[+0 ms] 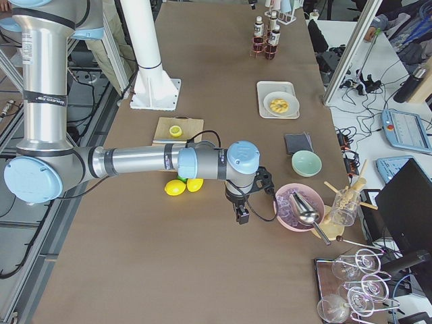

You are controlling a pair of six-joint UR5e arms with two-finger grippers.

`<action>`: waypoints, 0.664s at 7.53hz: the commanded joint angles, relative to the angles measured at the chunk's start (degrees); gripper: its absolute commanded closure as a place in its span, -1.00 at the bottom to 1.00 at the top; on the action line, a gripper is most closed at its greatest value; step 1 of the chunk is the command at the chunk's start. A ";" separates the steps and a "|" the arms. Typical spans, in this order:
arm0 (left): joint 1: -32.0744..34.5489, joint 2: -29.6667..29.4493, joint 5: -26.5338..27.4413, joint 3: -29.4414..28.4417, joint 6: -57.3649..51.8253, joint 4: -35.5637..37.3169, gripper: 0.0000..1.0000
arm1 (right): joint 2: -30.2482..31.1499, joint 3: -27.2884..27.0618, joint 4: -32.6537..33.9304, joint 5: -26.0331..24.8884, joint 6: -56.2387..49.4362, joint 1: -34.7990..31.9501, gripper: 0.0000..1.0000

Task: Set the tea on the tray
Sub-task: 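Grasp a dark tea bottle in the copper rack with the left gripper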

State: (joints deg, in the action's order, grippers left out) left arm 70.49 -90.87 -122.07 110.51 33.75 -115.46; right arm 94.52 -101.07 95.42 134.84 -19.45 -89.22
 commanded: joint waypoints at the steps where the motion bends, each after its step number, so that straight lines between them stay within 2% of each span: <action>1: -3.06 -2.90 0.43 -5.89 2.28 -6.83 -0.94 | 0.40 0.70 -1.38 0.43 0.20 0.01 -1.00; 3: -3.51 -5.00 1.83 -9.34 3.95 -9.08 -0.93 | 0.66 0.88 -1.38 0.42 -0.15 0.01 -1.00; 4: -4.65 -5.02 2.45 -9.44 4.13 -9.16 -0.87 | 0.75 0.79 -1.38 0.42 -0.24 0.01 -1.00; 5: -4.66 -5.02 2.46 -9.26 4.31 -9.08 -0.71 | 0.84 0.88 -1.38 0.51 -0.15 0.01 -1.00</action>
State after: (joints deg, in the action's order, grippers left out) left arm 66.56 -95.52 -120.26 101.62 37.49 -124.26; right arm 95.17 -100.29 94.05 135.27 -19.57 -89.21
